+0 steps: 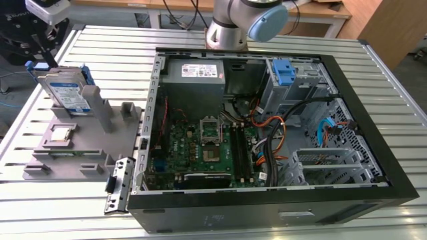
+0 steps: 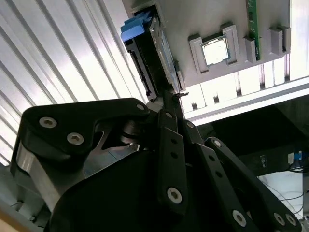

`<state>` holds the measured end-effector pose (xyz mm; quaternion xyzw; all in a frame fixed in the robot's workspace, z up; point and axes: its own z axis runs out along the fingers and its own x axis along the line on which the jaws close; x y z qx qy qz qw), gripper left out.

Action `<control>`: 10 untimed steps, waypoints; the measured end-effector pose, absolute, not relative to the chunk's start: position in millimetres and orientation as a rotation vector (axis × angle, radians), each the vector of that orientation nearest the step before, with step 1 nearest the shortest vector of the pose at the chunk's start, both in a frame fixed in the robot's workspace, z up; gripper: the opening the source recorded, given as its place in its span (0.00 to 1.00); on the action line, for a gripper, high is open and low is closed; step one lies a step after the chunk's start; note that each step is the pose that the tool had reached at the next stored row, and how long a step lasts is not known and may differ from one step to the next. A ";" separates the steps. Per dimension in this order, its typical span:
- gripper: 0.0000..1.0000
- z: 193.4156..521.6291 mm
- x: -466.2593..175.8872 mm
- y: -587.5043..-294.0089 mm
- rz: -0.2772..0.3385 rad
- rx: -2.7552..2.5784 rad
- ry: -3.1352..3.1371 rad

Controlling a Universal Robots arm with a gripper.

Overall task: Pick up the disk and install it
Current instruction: 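Pick up the disk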

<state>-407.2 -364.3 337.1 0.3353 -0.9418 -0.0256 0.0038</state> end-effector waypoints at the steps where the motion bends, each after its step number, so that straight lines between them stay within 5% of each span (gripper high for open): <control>1: 0.11 337.1 -407.2 -364.3 -0.080 1.075 -2.942; 10: 0.11 336.7 -407.2 -364.3 -0.083 1.279 -2.857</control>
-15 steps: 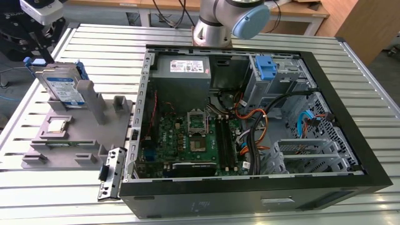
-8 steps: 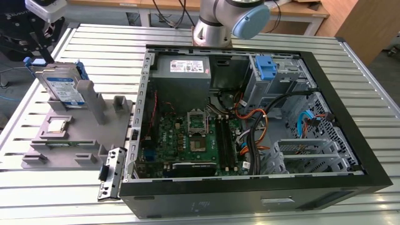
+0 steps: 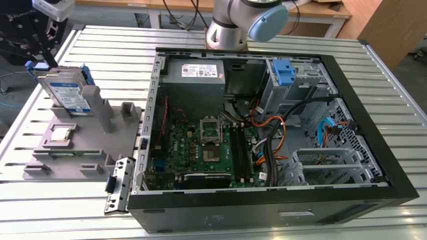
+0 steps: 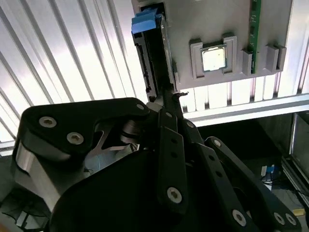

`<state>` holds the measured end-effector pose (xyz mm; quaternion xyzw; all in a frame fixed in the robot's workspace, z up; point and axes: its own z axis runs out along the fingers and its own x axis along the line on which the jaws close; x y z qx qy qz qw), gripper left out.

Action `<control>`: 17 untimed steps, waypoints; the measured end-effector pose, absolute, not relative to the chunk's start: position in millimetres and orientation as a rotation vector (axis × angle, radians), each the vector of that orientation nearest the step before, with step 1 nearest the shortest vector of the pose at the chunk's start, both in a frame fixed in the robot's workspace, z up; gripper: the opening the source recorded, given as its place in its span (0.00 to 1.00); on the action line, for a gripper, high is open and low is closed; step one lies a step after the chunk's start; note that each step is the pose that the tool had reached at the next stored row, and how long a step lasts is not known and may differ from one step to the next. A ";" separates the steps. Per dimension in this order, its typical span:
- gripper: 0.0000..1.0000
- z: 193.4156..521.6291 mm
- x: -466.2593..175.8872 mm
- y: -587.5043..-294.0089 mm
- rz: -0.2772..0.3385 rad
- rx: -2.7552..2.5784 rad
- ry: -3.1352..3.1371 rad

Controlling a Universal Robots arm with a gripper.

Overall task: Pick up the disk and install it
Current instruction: 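Pick up the disk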

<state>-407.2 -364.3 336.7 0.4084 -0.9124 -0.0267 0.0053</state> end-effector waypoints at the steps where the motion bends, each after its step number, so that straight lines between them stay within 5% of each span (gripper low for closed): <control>1: 0.11 336.6 -407.3 -364.3 -0.084 1.301 -2.847; 17: 0.11 335.8 -407.3 -364.3 -0.095 1.626 -2.671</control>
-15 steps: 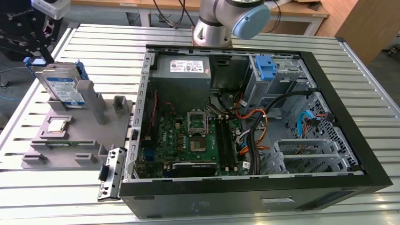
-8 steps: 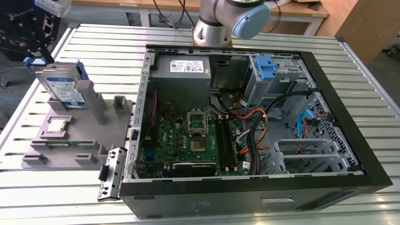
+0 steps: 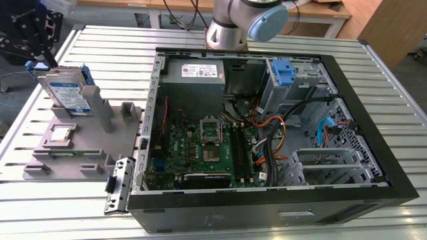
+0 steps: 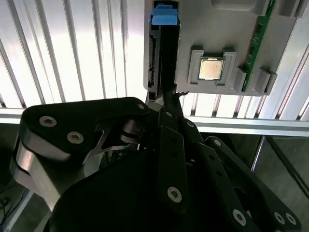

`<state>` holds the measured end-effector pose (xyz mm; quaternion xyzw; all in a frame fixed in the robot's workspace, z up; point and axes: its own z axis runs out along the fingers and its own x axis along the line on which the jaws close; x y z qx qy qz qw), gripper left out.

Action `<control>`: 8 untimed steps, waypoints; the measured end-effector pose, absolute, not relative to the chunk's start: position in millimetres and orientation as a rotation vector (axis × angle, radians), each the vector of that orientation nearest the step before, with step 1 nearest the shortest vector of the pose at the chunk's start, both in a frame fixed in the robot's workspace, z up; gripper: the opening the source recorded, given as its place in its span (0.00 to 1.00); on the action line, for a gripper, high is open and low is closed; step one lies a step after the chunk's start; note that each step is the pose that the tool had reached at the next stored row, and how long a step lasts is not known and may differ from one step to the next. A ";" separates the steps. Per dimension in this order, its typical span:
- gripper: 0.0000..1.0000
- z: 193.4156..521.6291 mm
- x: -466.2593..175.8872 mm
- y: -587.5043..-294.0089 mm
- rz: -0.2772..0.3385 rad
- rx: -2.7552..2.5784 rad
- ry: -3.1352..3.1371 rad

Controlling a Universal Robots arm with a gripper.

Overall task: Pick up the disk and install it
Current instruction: 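Pick up the disk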

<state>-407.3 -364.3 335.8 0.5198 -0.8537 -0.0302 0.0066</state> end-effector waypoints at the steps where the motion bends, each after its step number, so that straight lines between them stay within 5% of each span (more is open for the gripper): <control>1: 0.11 335.8 -407.3 -364.3 -0.095 1.645 -2.659; 8: 0.11 335.5 -407.2 -364.3 -0.106 1.798 -2.559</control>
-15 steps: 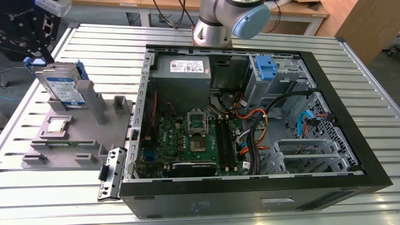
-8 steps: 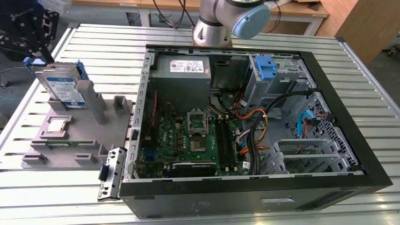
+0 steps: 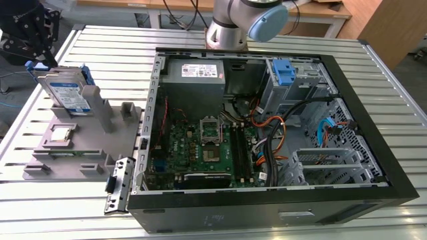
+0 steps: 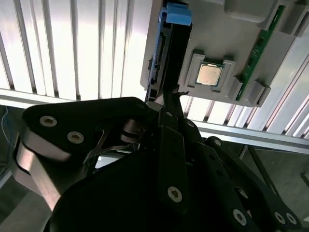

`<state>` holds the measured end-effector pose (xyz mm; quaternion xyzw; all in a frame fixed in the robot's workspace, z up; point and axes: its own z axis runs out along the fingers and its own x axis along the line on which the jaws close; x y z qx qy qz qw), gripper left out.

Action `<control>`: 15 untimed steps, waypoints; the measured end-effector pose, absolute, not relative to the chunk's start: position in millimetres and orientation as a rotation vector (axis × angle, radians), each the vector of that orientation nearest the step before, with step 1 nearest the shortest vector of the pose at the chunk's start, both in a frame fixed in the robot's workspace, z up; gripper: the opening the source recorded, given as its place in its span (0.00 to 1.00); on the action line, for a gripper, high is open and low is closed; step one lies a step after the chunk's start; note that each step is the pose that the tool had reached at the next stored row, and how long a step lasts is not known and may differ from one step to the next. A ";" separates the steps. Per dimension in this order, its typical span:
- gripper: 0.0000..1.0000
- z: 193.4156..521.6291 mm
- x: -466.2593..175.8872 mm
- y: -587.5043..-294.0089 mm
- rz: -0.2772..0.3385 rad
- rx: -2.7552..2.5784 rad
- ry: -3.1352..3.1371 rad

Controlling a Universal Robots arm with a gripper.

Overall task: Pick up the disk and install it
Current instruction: 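Pick up the disk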

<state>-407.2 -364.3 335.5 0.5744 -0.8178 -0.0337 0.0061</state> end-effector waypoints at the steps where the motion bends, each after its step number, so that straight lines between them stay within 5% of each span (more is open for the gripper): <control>1: 0.11 335.5 -407.2 -364.3 -0.107 1.814 -2.548; 15: 0.11 334.8 -406.1 -364.3 -0.113 1.972 -2.428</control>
